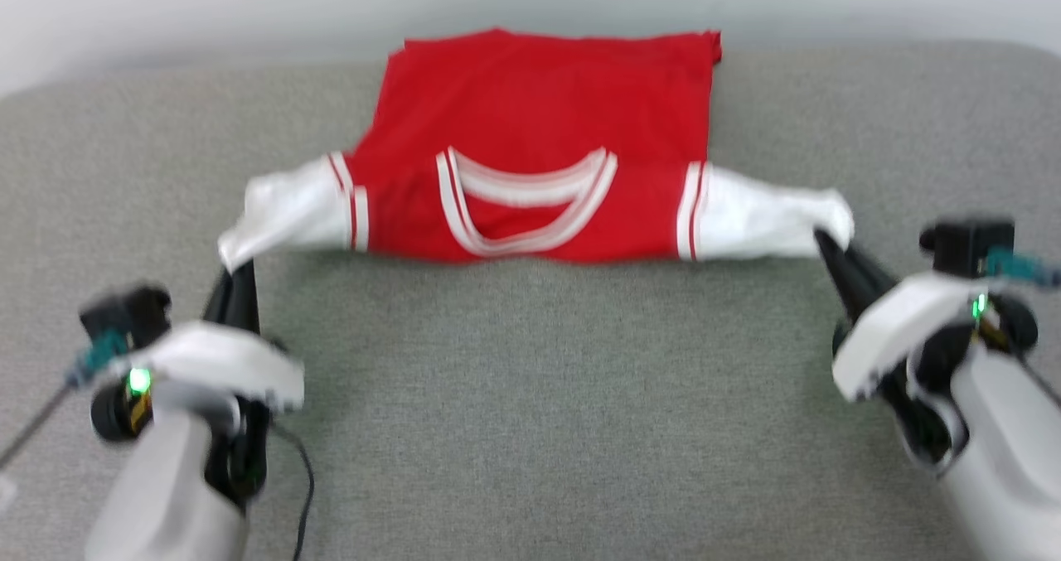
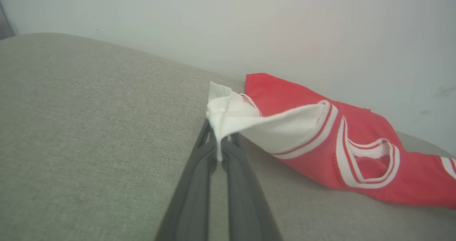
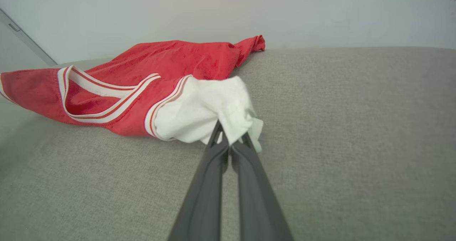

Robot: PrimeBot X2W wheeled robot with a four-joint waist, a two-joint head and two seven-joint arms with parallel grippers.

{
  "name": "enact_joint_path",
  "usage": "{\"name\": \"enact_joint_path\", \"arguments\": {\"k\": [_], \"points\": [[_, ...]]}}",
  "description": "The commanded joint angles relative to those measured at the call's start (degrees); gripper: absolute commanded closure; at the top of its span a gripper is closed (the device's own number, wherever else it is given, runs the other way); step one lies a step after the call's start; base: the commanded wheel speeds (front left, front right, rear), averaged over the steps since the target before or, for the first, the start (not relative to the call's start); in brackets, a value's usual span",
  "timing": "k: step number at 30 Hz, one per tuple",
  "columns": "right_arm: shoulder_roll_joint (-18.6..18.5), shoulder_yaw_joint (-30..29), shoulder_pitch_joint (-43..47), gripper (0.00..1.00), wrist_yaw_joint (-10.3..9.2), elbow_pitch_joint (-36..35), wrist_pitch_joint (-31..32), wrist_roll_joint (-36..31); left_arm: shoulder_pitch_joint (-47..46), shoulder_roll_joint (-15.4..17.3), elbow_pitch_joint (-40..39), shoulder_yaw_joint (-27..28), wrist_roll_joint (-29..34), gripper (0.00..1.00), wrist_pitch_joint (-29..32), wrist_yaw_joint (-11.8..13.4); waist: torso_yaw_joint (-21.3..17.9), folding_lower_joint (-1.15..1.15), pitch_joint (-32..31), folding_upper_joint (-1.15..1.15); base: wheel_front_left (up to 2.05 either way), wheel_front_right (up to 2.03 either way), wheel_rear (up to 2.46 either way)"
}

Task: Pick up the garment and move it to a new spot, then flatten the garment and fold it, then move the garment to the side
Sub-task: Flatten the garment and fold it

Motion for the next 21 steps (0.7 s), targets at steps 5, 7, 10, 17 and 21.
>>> {"name": "enact_joint_path", "arguments": {"k": [5,7,10,17,21], "points": [[-0.9,-3.4,13.1,1.00,-0.04,-4.8,1.6,-0.2,13.7,0.8,-8.1,-0.3,0.6,1.00,1.1,3.2,0.3,0.01,-6.7,0.00,0.00,0.00,0.00],[-0.5,-5.0,18.0,1.00,-0.04,-6.9,2.5,-0.9,18.4,1.2,-11.4,-0.7,0.6,1.00,2.4,4.6,0.5,0.01,-7.8,0.00,0.00,0.00,0.00],[0.5,-8.2,24.7,1.00,-0.04,-9.9,4.0,-2.4,24.6,1.6,-16.3,-1.6,1.1,1.00,4.4,7.0,0.9,0.01,-9.5,0.00,0.00,0.00,0.00],[4.5,-15.9,37.9,1.00,-0.04,-17.7,8.4,-8.0,34.9,2.3,-25.3,-3.8,2.4,1.00,8.4,11.5,2.6,0.01,-12.6,0.00,0.00,0.00,0.00],[7.0,-19.5,42.8,0.62,-0.04,-22.7,11.4,-11.3,37.3,2.7,-28.9,-4.3,2.7,1.00,9.3,12.7,3.7,0.01,-13.1,0.00,0.00,0.00,0.00]]}}
